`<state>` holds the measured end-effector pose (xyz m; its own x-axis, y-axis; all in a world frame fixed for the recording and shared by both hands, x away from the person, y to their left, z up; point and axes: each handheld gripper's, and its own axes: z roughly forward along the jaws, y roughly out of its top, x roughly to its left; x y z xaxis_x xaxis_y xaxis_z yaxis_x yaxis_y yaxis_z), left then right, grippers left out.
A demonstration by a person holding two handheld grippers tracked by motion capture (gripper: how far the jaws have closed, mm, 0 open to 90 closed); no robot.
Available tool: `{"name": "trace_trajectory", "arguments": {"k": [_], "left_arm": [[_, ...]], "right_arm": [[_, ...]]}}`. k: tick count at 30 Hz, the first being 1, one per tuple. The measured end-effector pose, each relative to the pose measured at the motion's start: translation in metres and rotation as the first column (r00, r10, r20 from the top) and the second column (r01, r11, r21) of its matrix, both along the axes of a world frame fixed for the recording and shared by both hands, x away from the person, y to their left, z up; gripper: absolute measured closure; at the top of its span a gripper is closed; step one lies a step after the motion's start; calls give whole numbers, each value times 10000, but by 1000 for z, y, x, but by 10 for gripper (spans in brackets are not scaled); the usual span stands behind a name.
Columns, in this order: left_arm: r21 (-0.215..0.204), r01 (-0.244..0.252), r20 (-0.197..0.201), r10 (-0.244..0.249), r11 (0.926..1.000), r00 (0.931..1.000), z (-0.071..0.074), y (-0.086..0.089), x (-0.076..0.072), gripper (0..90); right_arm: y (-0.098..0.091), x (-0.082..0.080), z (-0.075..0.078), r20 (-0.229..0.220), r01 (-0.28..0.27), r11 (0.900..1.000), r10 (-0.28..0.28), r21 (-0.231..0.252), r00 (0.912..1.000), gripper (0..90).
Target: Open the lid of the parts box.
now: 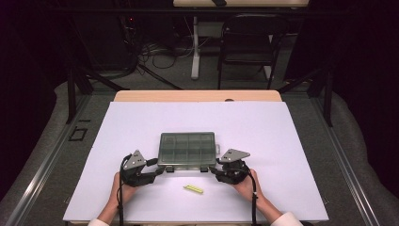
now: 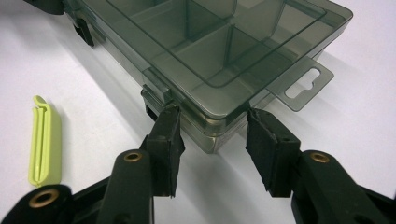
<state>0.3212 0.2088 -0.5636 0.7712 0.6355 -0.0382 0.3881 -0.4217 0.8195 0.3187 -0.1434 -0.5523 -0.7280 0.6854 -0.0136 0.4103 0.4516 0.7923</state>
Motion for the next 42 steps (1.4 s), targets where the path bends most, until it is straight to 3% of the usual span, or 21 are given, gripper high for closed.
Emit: {"name": "trace_trajectory", "arguments": {"k": [22, 27, 42], "left_arm": [[36, -73, 51, 73, 10000, 10000, 0, -1, 0, 509], [293, -100, 161, 95, 9995, 9998, 0, -4, 0, 483], [149, -104, 68, 103, 9998, 9999, 0, -3, 1, 477]], "right_arm": [[-2, 0, 0, -112, 87, 9995, -84, 290, 9999, 583], [-2, 0, 0, -87, 40, 9996, -38, 268, 10000, 589], [-3, 0, 0, -188, 136, 9990, -128, 415, 9997, 600]]}}
